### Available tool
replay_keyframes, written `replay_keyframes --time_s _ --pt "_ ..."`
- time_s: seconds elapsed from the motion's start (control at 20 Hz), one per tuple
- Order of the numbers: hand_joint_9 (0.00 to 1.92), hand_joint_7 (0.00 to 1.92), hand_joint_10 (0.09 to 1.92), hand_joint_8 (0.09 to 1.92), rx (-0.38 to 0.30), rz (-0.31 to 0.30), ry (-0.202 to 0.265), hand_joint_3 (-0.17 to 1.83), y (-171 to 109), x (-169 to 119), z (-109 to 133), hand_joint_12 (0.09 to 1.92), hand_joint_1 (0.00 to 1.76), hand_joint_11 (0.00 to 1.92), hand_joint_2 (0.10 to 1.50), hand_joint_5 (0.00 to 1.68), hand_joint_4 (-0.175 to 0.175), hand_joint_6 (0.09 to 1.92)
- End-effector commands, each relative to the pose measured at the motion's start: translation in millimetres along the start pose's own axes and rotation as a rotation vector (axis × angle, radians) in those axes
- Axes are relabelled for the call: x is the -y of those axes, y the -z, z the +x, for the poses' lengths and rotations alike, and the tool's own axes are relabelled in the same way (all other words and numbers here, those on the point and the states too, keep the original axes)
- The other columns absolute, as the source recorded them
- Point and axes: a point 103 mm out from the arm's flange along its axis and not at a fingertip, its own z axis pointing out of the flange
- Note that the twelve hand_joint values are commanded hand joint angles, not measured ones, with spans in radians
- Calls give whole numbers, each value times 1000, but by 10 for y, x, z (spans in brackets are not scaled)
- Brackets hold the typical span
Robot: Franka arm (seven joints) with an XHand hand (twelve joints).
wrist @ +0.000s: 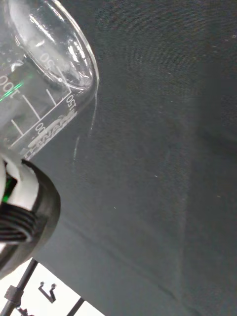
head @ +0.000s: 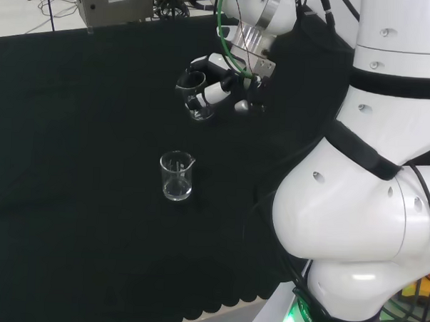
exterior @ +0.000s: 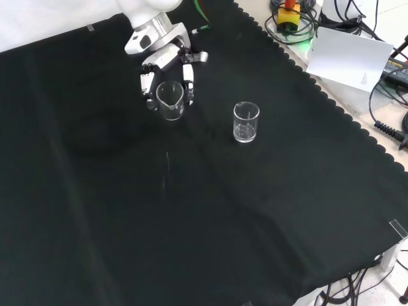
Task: Place the beaker back on the table.
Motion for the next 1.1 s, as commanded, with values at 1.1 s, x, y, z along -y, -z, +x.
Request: replay_keyframes --time_s 1.1 --pt "1314 1127 550 822 -160 -25 8 -175 -353 -287 -457 1015 1404 1085 1088 1079 -106 914"
